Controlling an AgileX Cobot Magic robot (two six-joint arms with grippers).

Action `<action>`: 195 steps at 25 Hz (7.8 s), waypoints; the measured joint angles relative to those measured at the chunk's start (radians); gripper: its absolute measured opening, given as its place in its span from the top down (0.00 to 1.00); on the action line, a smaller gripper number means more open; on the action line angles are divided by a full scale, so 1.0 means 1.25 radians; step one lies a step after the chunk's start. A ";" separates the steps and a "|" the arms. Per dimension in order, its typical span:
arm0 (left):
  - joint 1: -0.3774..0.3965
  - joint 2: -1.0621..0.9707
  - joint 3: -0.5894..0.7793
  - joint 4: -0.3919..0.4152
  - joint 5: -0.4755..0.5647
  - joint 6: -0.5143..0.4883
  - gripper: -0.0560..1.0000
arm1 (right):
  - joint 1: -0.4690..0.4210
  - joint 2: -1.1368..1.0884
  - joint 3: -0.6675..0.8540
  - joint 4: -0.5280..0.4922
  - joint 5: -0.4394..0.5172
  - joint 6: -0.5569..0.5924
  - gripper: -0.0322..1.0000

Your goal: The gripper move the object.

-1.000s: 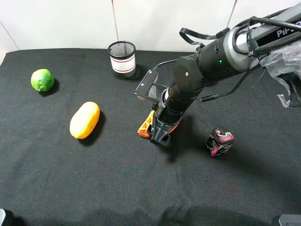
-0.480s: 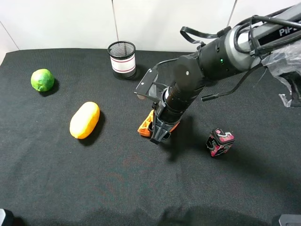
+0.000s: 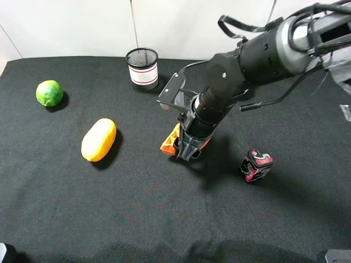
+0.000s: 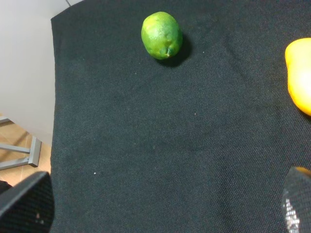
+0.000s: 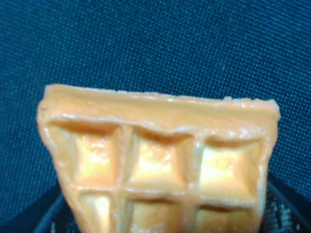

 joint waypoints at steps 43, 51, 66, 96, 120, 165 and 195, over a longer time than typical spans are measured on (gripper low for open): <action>0.000 0.000 0.000 0.000 0.000 0.000 0.01 | -0.244 -0.081 -0.352 -0.010 0.514 0.147 0.48; 0.000 0.000 0.000 0.000 0.000 0.000 0.01 | -0.347 -0.081 -0.352 -0.010 0.471 0.153 0.48; 0.000 0.000 0.000 0.000 0.000 0.000 0.01 | -0.512 -0.070 -0.352 -0.020 0.383 0.159 0.48; 0.000 0.000 0.000 0.006 -0.001 0.000 0.01 | -0.614 0.093 -0.352 -0.051 0.202 0.191 0.48; 0.000 0.000 0.000 0.007 -0.001 0.000 0.01 | -0.614 0.202 -0.348 -0.051 0.117 0.191 0.48; 0.000 0.000 0.000 0.008 -0.001 0.000 0.01 | -0.614 0.082 -0.348 -0.021 0.265 0.154 0.30; 0.000 0.000 0.000 0.008 -0.001 0.000 0.01 | -0.614 -0.270 -0.333 -0.020 0.597 0.261 0.30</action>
